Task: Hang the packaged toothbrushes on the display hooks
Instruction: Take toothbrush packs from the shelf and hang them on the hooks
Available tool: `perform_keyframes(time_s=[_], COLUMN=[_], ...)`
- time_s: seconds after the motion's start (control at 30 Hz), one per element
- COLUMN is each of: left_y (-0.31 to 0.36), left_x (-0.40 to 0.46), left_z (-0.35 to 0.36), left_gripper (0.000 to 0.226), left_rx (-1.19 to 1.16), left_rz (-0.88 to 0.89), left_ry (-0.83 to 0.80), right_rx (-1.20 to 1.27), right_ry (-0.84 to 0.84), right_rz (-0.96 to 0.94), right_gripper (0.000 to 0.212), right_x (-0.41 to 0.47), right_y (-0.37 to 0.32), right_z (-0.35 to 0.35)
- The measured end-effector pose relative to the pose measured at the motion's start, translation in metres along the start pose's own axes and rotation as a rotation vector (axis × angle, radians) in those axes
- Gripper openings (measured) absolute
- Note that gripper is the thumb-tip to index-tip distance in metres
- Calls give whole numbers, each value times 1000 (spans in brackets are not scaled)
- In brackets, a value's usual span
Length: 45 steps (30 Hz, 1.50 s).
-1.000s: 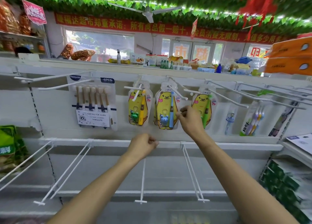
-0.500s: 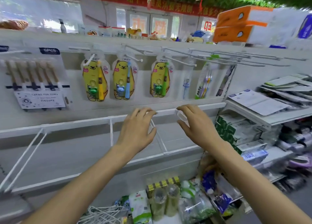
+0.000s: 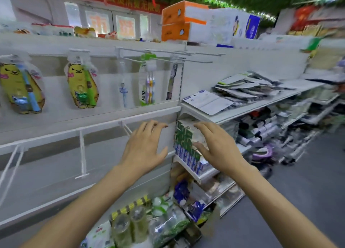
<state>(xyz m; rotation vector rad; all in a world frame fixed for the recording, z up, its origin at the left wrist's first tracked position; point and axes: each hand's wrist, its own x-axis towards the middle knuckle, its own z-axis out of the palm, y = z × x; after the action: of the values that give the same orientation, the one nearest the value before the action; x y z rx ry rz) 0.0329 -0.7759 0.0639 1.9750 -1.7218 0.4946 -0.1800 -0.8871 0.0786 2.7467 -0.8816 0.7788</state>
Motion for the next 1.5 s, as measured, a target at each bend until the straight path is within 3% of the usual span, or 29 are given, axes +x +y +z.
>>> perform_keyframes(time_s=[0.4, 0.83, 1.13, 1.33, 1.5], left_y=[157, 201, 186, 177, 188], left_x=[97, 262, 368, 422, 461], left_z=[91, 205, 255, 281, 293], left_gripper=[56, 58, 63, 66, 80], left_rx=[-56, -61, 11, 127, 329], left_rz=[-43, 26, -122, -287, -552], left_ry=[-75, -106, -184, -248, -484], right_rx=[36, 28, 21, 37, 1], right_ry=[-28, -85, -87, -88, -69], right_rz=[70, 209, 244, 126, -33], right_gripper=[53, 52, 52, 49, 51], right_x=[-46, 0, 82, 148, 200], right_y=[197, 355, 439, 484, 518], right_z=[-19, 26, 52, 77, 108])
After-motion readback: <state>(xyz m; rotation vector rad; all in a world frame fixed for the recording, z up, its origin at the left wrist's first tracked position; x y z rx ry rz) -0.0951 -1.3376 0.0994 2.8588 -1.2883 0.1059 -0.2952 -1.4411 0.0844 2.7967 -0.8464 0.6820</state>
